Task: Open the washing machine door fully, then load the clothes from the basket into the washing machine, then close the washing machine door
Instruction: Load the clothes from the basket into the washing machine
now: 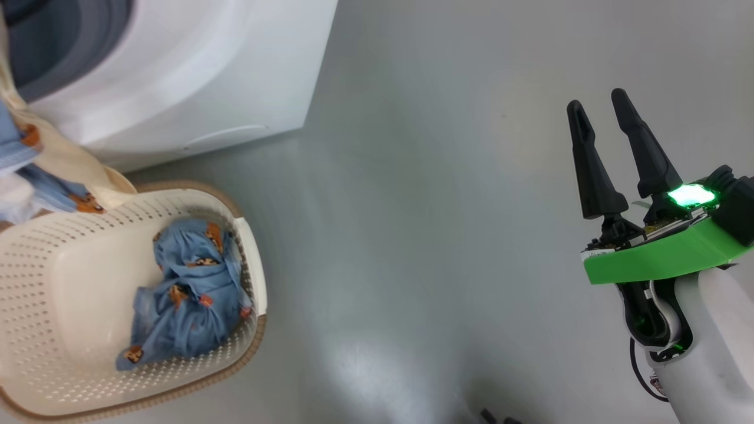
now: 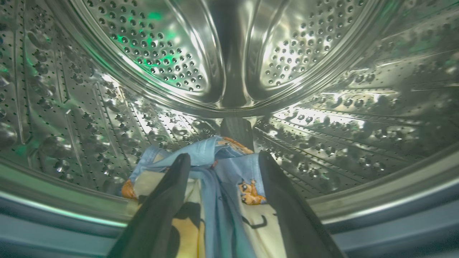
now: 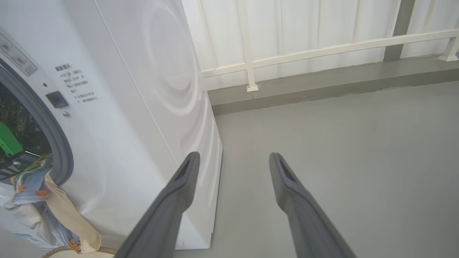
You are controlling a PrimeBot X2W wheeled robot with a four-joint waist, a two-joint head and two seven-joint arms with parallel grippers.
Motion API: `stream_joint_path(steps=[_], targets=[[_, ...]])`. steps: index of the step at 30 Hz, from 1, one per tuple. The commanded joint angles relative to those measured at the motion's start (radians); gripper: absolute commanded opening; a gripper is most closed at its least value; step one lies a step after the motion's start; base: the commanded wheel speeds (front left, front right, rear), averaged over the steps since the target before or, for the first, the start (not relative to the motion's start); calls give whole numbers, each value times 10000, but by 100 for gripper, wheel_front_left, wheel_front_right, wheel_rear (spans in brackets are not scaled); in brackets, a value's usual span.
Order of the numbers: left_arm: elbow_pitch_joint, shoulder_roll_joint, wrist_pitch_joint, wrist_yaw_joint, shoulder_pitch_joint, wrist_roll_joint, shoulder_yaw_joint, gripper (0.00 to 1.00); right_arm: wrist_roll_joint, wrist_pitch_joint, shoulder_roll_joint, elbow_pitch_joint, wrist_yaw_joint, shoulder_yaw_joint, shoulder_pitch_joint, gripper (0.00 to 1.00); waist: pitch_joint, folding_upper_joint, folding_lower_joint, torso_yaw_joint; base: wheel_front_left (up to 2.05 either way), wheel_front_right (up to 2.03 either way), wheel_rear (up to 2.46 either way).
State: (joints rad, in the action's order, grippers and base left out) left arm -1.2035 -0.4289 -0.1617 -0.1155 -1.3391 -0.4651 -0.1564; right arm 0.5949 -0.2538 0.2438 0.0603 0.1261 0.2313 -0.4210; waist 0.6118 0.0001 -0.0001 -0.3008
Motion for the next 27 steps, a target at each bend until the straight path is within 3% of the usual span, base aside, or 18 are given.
stream_joint_path(steps=[1,10,15,27], targets=[[215,-268,-300,-85,328,-121,43,100,-180,-80,173,-163,46,168,150,100,-412,-1,1,202,0,0,0],[1119,357,-975,-144,2219,-332,-174,100,-187,-80,345,69,46,380,288,100,-1625,-1,1,616,0,0,0],[2463,677,-996,-133,3853,-368,73,100,-134,-80,425,307,46,548,495,100,-2600,-1,1,801,0,0,0],[5296,1618,-999,388,7503,133,690,100,-49,-80,745,717,46,744,1173,100,-4161,-1,1,1305,0,0,0]])
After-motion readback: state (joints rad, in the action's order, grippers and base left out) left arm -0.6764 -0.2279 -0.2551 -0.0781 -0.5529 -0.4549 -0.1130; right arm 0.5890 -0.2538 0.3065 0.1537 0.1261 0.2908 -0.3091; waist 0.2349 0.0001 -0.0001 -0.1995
